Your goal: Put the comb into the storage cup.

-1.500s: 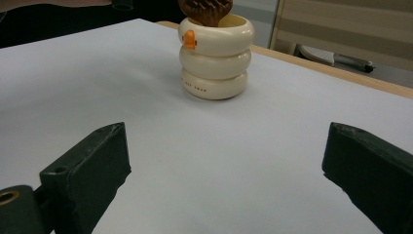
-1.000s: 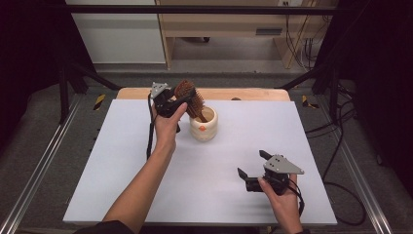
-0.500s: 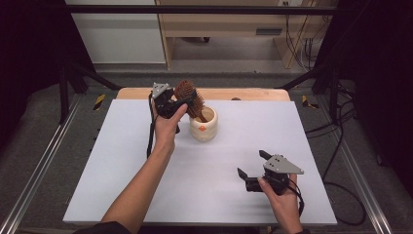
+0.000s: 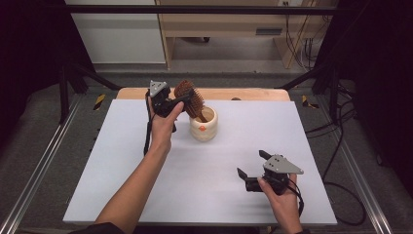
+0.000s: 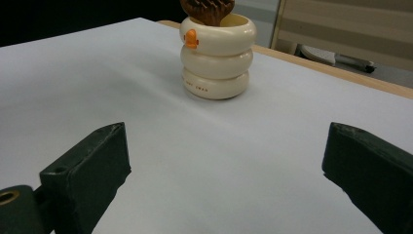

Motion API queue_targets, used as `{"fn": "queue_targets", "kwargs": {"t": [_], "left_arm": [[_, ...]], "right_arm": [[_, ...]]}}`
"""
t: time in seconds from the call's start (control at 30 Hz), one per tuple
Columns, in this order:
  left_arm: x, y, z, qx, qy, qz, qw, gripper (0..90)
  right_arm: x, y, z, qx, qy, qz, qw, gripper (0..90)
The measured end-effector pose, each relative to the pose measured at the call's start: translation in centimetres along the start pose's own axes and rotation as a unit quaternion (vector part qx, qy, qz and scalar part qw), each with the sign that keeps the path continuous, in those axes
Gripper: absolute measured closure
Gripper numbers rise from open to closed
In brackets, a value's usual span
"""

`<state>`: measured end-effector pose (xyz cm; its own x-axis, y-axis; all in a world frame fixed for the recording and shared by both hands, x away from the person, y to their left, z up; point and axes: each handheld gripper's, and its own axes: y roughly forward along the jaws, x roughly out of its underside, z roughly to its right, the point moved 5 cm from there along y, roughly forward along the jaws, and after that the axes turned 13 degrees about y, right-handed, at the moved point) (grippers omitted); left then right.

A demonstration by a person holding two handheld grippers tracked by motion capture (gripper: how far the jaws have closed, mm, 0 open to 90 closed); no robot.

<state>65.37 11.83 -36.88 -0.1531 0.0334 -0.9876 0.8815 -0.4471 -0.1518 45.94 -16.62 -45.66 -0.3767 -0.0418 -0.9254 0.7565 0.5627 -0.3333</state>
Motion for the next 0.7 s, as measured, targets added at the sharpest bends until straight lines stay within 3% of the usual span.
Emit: {"fn": "queue_targets", "kwargs": {"t": [0.17,0.7], "left_arm": [[-0.5,-0.5,0.0,0.003,0.0,0.005,1.0,2.7],[-1.8,-1.5,0.8,0.009,0.049,0.006,0.9988,2.3]], "right_arm": [[0.0,-0.1,0.1,0.003,-0.005,-0.002,1.0,4.0],[-0.1,-0.1,0.2,0.004,-0.003,0.001,1.0,3.9]]}}
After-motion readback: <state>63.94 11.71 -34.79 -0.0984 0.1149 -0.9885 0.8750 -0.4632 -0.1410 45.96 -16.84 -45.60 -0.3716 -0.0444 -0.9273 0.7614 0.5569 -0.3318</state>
